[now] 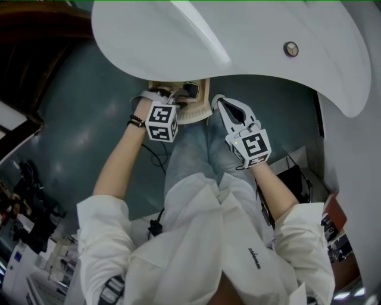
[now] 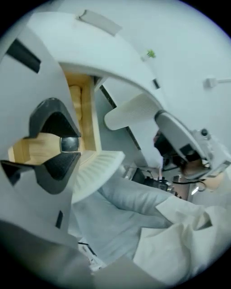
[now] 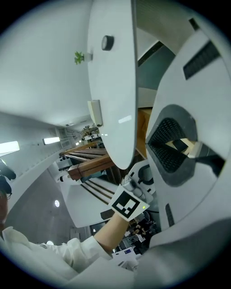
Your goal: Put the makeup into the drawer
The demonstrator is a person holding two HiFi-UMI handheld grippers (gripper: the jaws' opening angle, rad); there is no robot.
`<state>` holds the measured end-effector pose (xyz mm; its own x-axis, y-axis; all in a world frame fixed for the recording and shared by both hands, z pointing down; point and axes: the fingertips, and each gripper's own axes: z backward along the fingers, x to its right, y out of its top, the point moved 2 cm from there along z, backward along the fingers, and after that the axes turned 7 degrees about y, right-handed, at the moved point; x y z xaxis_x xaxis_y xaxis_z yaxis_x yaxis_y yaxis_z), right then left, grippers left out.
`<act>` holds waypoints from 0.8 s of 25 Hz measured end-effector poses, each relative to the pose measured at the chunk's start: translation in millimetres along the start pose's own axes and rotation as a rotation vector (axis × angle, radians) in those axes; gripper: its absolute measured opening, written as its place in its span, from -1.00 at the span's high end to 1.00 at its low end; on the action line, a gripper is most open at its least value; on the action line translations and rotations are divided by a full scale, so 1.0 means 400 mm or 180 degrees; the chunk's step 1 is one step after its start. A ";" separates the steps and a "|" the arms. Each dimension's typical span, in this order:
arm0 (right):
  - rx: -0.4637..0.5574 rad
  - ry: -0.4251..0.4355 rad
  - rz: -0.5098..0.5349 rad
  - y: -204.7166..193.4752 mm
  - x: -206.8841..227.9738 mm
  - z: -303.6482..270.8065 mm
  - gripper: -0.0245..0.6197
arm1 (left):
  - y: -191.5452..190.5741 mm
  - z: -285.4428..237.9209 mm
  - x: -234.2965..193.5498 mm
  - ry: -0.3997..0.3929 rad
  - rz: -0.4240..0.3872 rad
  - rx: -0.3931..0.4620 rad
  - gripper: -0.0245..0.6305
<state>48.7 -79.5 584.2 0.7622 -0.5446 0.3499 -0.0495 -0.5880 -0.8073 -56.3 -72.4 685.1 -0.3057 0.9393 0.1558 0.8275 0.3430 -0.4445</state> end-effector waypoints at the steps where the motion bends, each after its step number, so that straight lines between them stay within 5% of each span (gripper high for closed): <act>1: 0.0072 -0.0024 0.0017 0.036 -0.006 0.024 0.87 | 0.031 0.060 -0.018 0.0157 0.0127 0.0181 0.61; 6: 0.0521 -0.0291 0.0067 0.224 -0.029 0.175 0.87 | 0.176 0.405 -0.142 0.1300 0.1055 0.1091 0.81; 10: 0.0958 -0.0597 0.0092 0.373 -0.006 0.287 0.87 | 0.262 0.685 -0.256 0.2197 0.1548 0.1929 0.83; 14: 0.1425 -0.0828 0.0139 0.522 -0.005 0.423 0.87 | 0.327 0.927 -0.326 0.2813 0.2394 0.2849 0.83; 20: 0.1913 -0.1208 0.0448 0.680 -0.022 0.621 0.87 | 0.358 1.179 -0.344 0.3617 0.2479 0.3428 0.83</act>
<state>188.9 -86.0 243.3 0.9516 -0.2818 0.1224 0.1165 -0.0378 -0.9925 -117.8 -156.0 184.2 0.8193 0.5673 -0.0827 -0.1909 0.1339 -0.9724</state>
